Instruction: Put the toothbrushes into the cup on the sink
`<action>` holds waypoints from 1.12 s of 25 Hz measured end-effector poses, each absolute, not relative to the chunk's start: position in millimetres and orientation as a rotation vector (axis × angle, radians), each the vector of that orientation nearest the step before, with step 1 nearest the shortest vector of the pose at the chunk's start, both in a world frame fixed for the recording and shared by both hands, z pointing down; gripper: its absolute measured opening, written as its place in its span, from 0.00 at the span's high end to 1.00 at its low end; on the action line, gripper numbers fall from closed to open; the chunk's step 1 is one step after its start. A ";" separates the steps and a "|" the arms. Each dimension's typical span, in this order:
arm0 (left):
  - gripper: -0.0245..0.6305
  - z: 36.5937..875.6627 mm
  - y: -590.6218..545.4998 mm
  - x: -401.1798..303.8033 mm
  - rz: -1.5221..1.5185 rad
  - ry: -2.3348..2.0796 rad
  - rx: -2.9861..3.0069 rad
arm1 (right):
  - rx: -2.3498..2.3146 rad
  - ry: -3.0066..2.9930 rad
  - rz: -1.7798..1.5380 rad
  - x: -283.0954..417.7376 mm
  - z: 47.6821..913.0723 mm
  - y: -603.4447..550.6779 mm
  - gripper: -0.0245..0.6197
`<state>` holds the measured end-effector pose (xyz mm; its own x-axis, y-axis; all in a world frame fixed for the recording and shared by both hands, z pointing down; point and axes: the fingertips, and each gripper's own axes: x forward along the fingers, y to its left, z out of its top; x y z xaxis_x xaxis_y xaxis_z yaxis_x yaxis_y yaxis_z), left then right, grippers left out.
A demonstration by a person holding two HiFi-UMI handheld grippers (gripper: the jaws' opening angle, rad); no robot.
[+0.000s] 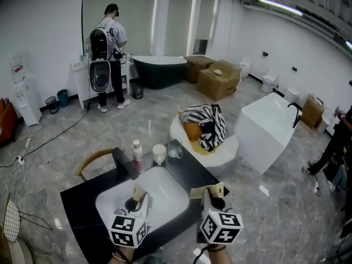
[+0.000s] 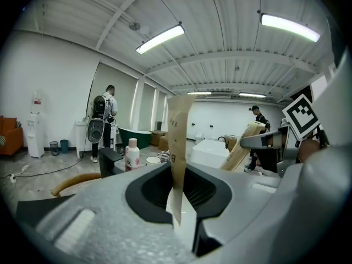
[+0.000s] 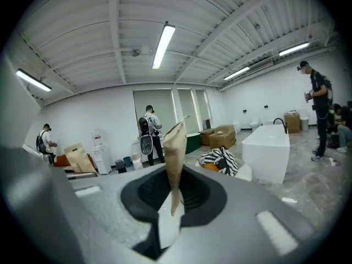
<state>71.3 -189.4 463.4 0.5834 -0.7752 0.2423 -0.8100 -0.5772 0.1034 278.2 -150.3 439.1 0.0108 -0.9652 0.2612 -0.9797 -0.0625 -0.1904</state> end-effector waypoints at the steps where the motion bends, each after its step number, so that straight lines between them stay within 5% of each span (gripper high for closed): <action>1: 0.89 463.5 -195.4 73.3 0.248 -1.320 2.610 | 2.194 -2.118 0.504 278.4 440.3 -154.5 0.91; 28: 0.89 447.8 -264.4 117.8 0.255 -1.265 2.718 | 2.168 -2.112 0.570 285.5 463.5 -195.6 0.91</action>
